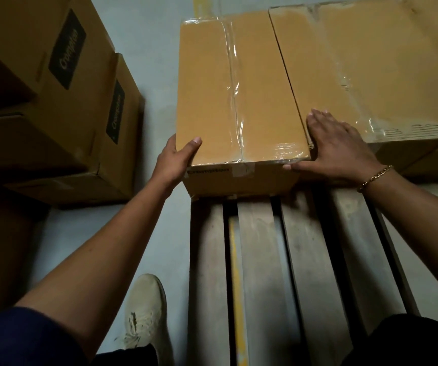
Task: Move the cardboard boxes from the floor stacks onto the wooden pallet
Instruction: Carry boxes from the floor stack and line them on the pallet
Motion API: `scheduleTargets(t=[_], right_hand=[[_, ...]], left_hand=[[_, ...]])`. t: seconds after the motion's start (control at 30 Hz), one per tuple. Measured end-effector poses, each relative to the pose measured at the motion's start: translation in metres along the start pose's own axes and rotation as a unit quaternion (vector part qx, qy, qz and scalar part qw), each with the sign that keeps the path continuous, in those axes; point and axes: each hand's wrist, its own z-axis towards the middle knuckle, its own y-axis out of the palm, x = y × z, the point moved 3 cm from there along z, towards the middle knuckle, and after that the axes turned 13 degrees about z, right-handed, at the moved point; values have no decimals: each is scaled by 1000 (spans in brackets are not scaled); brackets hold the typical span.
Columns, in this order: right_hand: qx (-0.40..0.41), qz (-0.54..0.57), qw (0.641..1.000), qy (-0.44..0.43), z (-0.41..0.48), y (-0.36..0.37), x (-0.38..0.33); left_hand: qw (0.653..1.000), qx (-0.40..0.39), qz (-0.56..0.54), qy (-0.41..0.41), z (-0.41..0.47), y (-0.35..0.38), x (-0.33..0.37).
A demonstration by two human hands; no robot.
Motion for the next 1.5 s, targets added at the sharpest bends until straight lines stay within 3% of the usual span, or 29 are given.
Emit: scheduleTargets(t=[0.13,0.57,0.67,0.77,0.83,1.13,1.5], right_hand=[[-3,1,1000,8,1,-4,-3],[90,11,996,16,1,7,-11],[86,19,996,15,5,5,-13],[76,35,996,12,11,2,-18],[56,31,998,15,15,3,-19],[47,-24,998,26,18,14,-22],[61,-40,997,37,18,14,-27]], left_hand=[[1000,0,-3,6,0,0,3],[999,9,-36,9,16,-2,10],[985,14,-160,-59,13,-5,-2],[927,72,-329,-163,5,-11,-29],[901,98,-376,-193,-3,-6,-47],[959,45,-266,-87,-19,32,-12],[948,94,-272,-133,-27,49,-9]])
